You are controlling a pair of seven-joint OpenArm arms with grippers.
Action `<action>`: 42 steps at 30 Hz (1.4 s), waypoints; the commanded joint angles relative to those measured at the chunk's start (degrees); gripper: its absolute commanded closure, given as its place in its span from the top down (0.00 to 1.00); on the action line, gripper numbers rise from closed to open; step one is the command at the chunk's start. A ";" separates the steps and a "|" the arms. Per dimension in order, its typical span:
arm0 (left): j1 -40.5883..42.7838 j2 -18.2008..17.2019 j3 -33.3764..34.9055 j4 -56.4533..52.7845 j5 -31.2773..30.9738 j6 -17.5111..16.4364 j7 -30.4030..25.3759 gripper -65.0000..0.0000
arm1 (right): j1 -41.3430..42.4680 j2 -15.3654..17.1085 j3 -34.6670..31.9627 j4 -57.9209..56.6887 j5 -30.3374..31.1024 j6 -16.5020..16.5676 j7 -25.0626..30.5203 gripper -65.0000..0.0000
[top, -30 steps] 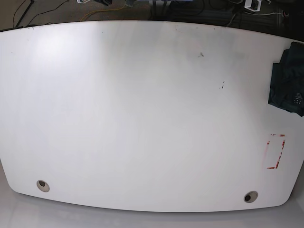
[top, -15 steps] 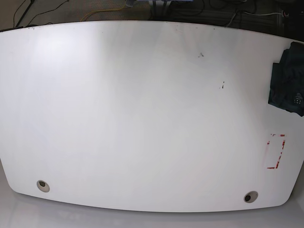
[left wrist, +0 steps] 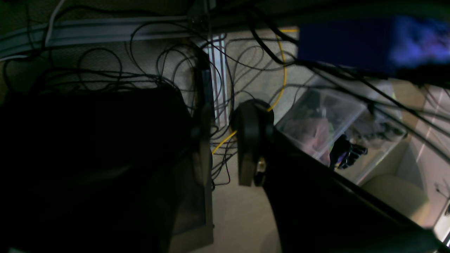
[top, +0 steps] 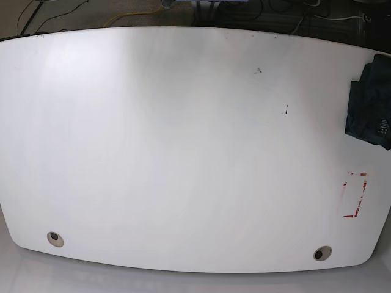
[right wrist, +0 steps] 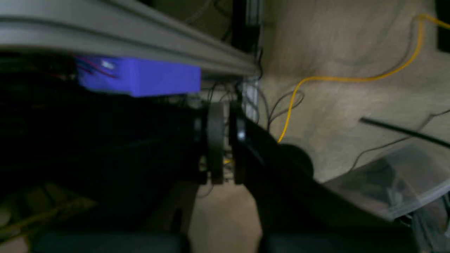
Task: Layout the t-shirt on the table in an organized manner, then fold the t-shirt properly
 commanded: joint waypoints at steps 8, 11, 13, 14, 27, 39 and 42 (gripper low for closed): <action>-10.14 0.24 1.69 -13.13 5.86 -0.74 -0.47 0.18 | 11.81 2.22 -1.23 -16.90 -2.68 0.42 0.71 0.04; -13.31 0.24 1.69 -18.85 5.86 -0.66 -0.65 0.18 | 15.42 2.83 -1.23 -22.26 -2.68 0.42 0.71 0.04; -15.86 0.24 1.77 -22.19 5.94 0.14 -0.73 0.18 | 17.79 2.83 -1.23 -25.16 -2.68 0.60 0.80 0.04; -16.91 0.24 1.77 -23.33 5.94 0.66 -0.91 0.18 | 18.58 2.83 -1.23 -25.95 -2.68 0.60 0.80 0.04; -27.29 0.15 1.77 -38.98 6.12 7.96 -7.06 0.18 | 27.72 4.94 -1.41 -35.98 -2.86 0.34 0.71 0.05; -34.32 1.30 1.86 -48.30 6.12 13.85 -7.24 0.18 | 35.02 5.30 -1.23 -46.09 -8.66 -1.33 0.71 0.05; -34.58 2.00 3.62 -48.48 6.12 16.75 -7.24 0.18 | 35.28 5.21 -1.23 -46.00 -9.63 -2.74 0.71 0.05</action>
